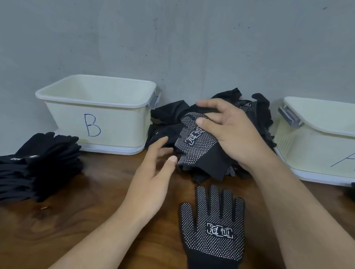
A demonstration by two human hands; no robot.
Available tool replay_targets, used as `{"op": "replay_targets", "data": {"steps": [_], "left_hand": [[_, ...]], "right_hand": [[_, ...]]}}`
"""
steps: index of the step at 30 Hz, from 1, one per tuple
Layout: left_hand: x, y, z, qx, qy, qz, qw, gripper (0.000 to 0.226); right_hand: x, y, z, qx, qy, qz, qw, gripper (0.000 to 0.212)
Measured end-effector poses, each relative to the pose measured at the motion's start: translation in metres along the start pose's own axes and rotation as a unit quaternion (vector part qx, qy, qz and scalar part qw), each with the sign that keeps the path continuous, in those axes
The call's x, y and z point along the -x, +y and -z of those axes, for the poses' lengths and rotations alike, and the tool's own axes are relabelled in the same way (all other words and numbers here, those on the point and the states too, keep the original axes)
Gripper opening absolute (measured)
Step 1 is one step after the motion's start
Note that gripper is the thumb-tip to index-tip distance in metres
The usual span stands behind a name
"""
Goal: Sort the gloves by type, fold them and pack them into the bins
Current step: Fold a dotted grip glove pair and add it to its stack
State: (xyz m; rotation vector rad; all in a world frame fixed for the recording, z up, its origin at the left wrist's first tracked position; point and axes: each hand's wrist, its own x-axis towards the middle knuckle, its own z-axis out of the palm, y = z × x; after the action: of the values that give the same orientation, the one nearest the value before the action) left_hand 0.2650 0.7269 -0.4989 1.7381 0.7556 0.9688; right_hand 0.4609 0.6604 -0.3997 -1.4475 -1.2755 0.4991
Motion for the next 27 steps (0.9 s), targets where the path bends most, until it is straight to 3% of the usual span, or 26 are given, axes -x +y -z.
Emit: {"op": "replay_targets", "data": {"steps": [3,7,9,11,14,17,23,27], "left_hand": [[0.002,0.005,-0.002,0.037,0.004,-0.009,0.999,0.042],[-0.003,0.003,-0.005,0.054,0.084,0.011,0.995,0.033],[-0.004,0.0,-0.004,0.044,0.107,0.024,0.993,0.033],[-0.002,0.002,-0.001,0.02,0.113,0.026,0.993,0.038],[-0.001,0.003,0.001,-0.026,0.093,0.005,0.995,0.04],[0.001,-0.001,-0.002,-0.103,0.034,-0.025,0.994,0.041],[0.0,-0.007,-0.005,-0.203,-0.061,-0.036,0.977,0.047],[0.002,-0.003,-0.006,-0.223,-0.086,-0.023,0.971,0.05]], "right_hand": [[0.0,0.001,0.003,-0.025,-0.003,0.013,1.0,0.031],[0.0,0.01,-0.009,-0.029,0.056,0.051,0.997,0.024],[0.0,0.015,-0.018,-0.053,0.024,0.029,0.998,0.035],[0.001,0.016,-0.021,0.049,-0.035,-0.008,0.998,0.048],[0.003,0.02,-0.009,0.285,0.017,-0.007,0.958,0.044],[0.003,0.019,0.007,0.346,0.062,0.001,0.936,0.038],[0.006,0.019,0.008,0.481,0.008,0.023,0.877,0.023],[0.005,0.044,-0.012,0.59,0.038,0.028,0.806,0.038]]}}
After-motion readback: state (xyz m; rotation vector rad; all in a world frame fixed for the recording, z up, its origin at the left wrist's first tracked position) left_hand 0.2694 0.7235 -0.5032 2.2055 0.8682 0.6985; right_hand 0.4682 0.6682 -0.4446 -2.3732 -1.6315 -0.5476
